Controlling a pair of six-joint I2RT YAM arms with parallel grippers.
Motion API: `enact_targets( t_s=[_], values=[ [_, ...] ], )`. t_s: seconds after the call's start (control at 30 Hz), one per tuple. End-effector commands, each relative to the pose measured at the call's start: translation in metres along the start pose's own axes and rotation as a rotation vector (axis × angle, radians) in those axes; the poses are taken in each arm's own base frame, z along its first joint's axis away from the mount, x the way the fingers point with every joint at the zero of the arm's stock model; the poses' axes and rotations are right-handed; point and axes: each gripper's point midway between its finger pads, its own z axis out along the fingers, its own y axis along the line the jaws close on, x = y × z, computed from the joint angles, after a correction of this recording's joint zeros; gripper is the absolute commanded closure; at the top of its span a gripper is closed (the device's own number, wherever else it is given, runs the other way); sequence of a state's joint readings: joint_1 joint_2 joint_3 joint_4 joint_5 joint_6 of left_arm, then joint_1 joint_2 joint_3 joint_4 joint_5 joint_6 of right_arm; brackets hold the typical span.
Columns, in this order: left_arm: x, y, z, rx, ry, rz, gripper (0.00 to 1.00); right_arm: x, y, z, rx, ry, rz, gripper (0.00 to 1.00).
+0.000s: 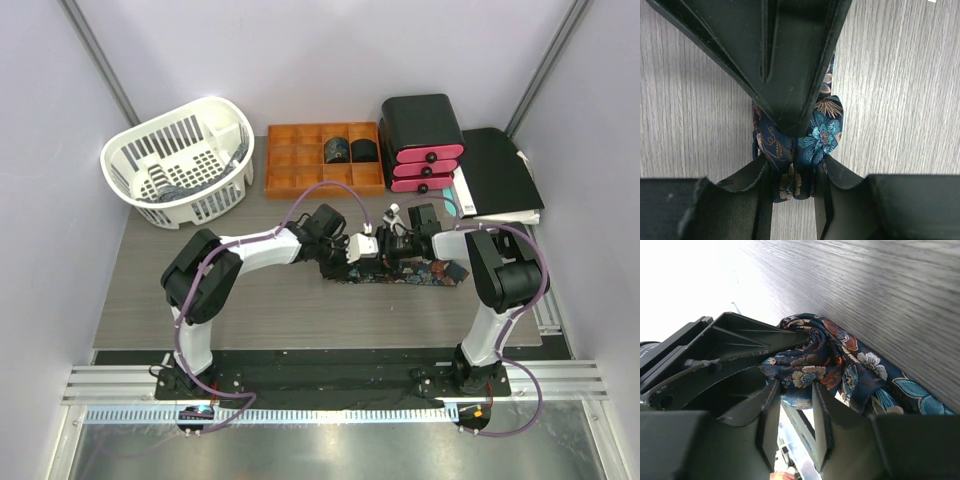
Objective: Roll the ties
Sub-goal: Roll the tie at the center of the board.
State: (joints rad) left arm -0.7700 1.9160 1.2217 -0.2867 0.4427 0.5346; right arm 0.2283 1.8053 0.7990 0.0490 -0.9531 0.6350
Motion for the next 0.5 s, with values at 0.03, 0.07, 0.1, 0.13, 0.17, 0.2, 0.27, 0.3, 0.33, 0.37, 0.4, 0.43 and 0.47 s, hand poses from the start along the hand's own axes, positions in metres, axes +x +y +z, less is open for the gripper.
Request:
enact_targets(
  t_s=[0.03, 0.07, 0.1, 0.13, 0.17, 0.2, 0.27, 0.3, 0.33, 0.37, 0.4, 0.43, 0.47],
  values=[
    [0.028, -0.006, 0.003, 0.030, 0.108, -0.031, 0.70, -0.010, -0.009, 0.005, 0.046, -0.028, -0.051, 0.80],
    [0.028, -0.005, 0.003, 0.031, 0.106, -0.027, 0.70, -0.011, -0.011, 0.004, 0.048, -0.029, -0.063, 0.87],
    [0.027, -0.004, 0.003, 0.028, 0.106, -0.029, 0.69, -0.011, -0.013, 0.003, 0.051, -0.028, -0.062, 0.94],
    [0.026, -0.005, 0.002, 0.033, 0.102, -0.026, 0.68, -0.010, -0.016, 0.002, 0.065, -0.023, -0.055, 0.97],
    [0.024, -0.004, 0.001, 0.034, 0.097, -0.020, 0.68, -0.012, -0.019, 0.001, 0.074, -0.030, -0.076, 0.99],
    [0.023, -0.007, 0.001, 0.044, 0.094, -0.018, 0.66, -0.012, -0.025, -0.002, 0.091, -0.030, -0.060, 0.99],
    [0.016, -0.007, -0.003, 0.062, 0.065, -0.020, 0.61, -0.011, -0.034, -0.005, 0.112, -0.026, -0.042, 0.99],
    [0.012, -0.007, -0.004, 0.067, 0.053, -0.026, 0.55, -0.012, -0.037, -0.007, 0.119, -0.022, -0.057, 0.99],
    [0.010, -0.005, -0.006, 0.070, 0.043, -0.031, 0.52, -0.011, -0.043, -0.008, 0.130, -0.015, -0.040, 0.99],
    [0.001, -0.002, -0.010, 0.069, 0.021, -0.025, 0.50, -0.010, -0.047, -0.009, 0.137, -0.011, -0.041, 0.99],
    [-0.005, -0.004, -0.011, 0.082, 0.002, -0.032, 0.46, -0.010, -0.050, -0.010, 0.143, -0.010, -0.051, 0.99],
    [-0.010, -0.005, -0.013, 0.087, -0.016, -0.032, 0.44, -0.009, -0.054, -0.010, 0.151, -0.004, -0.040, 0.99],
    [-0.017, -0.003, -0.016, 0.086, -0.035, -0.025, 0.41, -0.009, -0.056, -0.011, 0.154, -0.003, -0.041, 0.99]
  ],
)
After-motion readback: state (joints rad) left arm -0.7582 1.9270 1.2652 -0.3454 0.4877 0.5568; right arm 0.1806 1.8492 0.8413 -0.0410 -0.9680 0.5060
